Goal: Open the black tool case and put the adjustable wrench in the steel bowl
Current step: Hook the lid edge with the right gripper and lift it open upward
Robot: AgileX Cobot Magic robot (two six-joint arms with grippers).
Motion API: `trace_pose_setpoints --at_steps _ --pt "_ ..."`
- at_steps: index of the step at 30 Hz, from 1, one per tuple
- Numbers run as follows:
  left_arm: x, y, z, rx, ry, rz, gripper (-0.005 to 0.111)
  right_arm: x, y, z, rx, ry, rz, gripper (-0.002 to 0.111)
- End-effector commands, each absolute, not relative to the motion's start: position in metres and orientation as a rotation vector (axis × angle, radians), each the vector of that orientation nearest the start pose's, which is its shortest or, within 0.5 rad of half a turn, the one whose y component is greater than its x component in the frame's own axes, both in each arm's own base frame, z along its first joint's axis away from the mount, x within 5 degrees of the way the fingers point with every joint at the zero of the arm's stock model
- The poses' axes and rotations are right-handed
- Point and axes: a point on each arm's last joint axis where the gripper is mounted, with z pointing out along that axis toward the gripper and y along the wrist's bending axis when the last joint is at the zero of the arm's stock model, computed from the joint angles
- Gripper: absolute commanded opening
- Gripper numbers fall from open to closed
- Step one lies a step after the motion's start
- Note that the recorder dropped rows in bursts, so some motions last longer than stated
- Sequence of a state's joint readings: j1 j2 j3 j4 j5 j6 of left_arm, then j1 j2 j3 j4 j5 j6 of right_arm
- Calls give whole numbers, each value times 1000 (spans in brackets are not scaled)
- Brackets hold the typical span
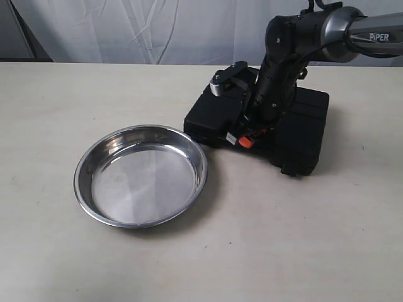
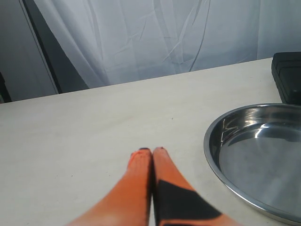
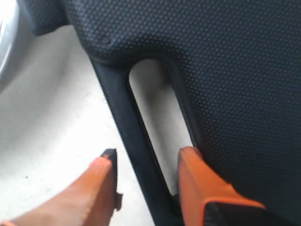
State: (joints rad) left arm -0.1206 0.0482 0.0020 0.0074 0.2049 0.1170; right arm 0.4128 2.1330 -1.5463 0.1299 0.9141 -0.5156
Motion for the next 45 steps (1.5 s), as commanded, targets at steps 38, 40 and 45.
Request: trace_pose_setpoints --at_steps 38,40,45 --pt "58 -7 193 203 1708 0 0 370 160 245 -1238 2546 -13 -1" --pt "58 -7 193 203 1708 0 0 370 156 255 -1231 2508 -78 -1" --pt "58 -7 193 203 1708 0 0 376 143 267 -1212 2440 -314 -1"
